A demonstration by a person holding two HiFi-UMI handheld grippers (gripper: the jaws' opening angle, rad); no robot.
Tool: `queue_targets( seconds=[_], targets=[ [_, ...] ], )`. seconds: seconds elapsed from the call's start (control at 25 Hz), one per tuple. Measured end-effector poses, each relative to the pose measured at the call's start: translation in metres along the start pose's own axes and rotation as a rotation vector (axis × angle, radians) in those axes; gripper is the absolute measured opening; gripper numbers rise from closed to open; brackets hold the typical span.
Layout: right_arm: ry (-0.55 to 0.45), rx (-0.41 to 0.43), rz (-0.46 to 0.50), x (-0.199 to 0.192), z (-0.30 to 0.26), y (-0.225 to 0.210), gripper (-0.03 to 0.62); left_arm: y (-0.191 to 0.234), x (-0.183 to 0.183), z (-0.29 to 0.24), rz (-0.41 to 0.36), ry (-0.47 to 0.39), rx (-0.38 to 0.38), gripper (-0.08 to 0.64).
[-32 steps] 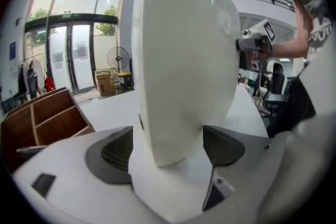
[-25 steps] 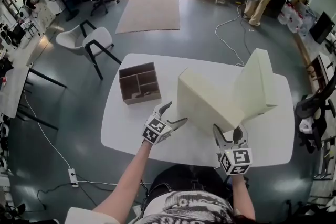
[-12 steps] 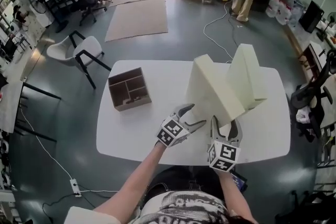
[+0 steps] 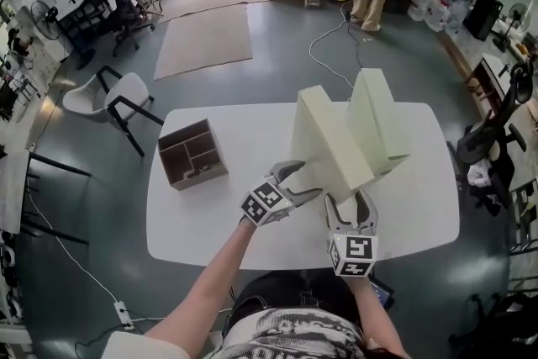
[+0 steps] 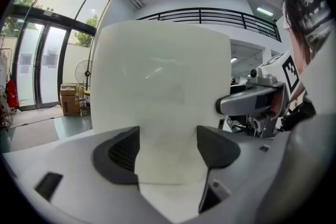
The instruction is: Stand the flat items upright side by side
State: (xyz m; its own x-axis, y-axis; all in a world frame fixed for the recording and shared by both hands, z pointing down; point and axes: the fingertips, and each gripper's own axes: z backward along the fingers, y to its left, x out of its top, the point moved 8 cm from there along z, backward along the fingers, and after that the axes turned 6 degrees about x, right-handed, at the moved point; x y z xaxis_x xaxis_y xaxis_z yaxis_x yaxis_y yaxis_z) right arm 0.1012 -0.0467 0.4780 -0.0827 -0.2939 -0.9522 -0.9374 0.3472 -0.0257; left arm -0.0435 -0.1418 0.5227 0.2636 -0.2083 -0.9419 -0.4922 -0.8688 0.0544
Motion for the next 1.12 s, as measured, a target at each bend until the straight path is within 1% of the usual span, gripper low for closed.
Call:
queue_targets(
  seconds=[0.16,0.28,0.36,0.6,0.8,0.92,1.12],
  targets=[
    [0.005,0.036,0.047,-0.003,-0.003,-0.001,0.282,0.012,0.000,-0.007,0.023,-0.011,-0.004,0.347],
    [0.024,0.036,0.097,-0.006,-0.007,-0.002,0.258,0.020,0.001,-0.013,0.040,-0.013,0.005,0.344],
    [0.035,0.029,0.121,-0.006,-0.009,-0.004,0.253,0.022,0.004,-0.019,0.050,-0.021,0.005,0.324],
    [0.043,0.015,0.149,-0.004,-0.019,-0.013,0.250,0.023,0.006,-0.031,0.090,-0.050,-0.003,0.264],
    [0.048,0.008,0.163,-0.002,-0.023,-0.020,0.253,0.025,0.006,-0.038,0.129,-0.062,0.003,0.259],
    [0.051,0.003,0.174,-0.001,-0.026,-0.024,0.253,0.026,0.008,-0.043,0.134,-0.068,0.003,0.241],
    [0.052,-0.009,0.199,0.000,-0.026,-0.028,0.256,0.024,0.009,-0.047,0.151,-0.074,0.011,0.238]
  ],
)
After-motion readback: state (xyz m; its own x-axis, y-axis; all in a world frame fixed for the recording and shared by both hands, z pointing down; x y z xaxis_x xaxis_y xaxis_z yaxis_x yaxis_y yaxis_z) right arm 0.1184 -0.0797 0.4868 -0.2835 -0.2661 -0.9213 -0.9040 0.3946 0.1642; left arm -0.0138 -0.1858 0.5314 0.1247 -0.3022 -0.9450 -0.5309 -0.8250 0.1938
